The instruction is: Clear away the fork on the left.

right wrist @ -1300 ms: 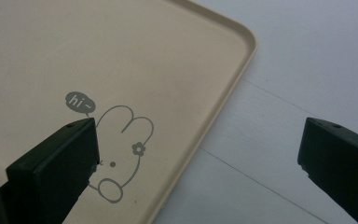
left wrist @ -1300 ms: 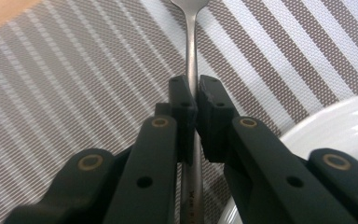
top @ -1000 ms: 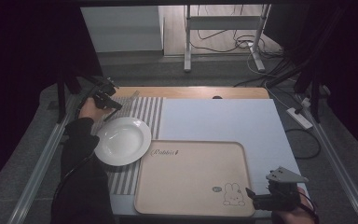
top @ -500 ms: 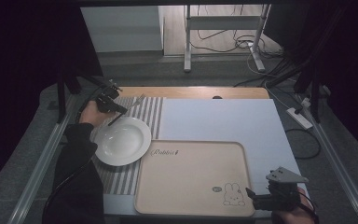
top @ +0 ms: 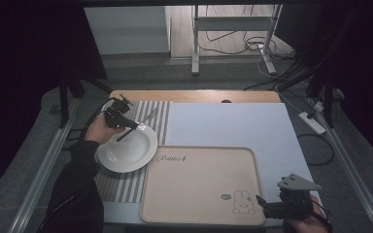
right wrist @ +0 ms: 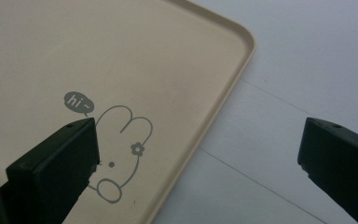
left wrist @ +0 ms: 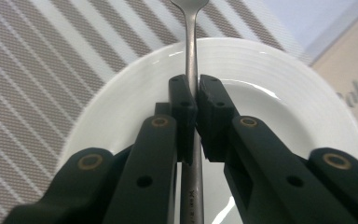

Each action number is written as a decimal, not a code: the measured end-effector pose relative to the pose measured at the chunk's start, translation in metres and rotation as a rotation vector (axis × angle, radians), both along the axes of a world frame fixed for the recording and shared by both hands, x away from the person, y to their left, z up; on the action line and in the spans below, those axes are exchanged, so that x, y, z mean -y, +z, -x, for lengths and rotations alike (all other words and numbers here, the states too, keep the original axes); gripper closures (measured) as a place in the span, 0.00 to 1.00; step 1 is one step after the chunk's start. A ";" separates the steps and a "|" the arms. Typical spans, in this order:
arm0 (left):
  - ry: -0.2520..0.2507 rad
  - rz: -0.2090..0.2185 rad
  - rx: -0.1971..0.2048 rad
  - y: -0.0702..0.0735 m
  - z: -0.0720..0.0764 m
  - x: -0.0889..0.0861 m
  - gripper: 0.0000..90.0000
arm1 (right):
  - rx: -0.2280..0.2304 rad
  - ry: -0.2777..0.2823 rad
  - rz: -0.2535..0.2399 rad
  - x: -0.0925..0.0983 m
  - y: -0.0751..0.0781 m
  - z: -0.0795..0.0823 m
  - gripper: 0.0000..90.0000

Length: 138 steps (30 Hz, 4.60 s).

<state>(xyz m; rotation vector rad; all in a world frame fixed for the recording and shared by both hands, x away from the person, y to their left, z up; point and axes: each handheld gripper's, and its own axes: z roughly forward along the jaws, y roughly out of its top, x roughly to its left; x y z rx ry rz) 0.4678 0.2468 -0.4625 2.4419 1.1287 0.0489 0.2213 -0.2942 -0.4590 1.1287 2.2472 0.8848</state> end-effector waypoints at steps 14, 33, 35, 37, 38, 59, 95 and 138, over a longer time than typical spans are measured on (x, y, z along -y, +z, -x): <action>-0.062 -0.002 0.011 -0.002 0.042 0.029 0.93 | 0.001 0.002 -0.004 0.000 0.000 0.000 0.00; -0.114 0.022 -0.009 -0.009 0.100 0.063 0.93 | 0.013 0.009 0.000 -0.001 0.000 0.002 0.00; -0.113 0.024 -0.015 -0.010 0.105 0.067 0.93 | 0.015 0.009 -0.002 -0.001 0.000 0.002 0.00; -0.118 0.021 -0.017 -0.012 0.110 0.072 0.93 | 0.014 0.011 -0.003 0.000 0.001 0.002 0.00; -0.118 0.022 -0.018 -0.012 0.112 0.074 0.93 | 0.015 0.012 -0.003 0.000 0.001 0.002 0.00; -0.178 0.008 -0.082 -0.035 0.160 0.134 0.93 | 0.026 0.023 -0.005 0.000 0.001 0.004 0.00; -0.238 0.039 0.000 -0.048 0.146 0.166 0.99 | 0.032 0.024 -0.005 0.000 0.001 0.004 0.00; -0.075 0.020 -0.040 -0.048 0.122 0.101 0.97 | 0.029 0.028 -0.001 -0.001 0.001 0.004 0.00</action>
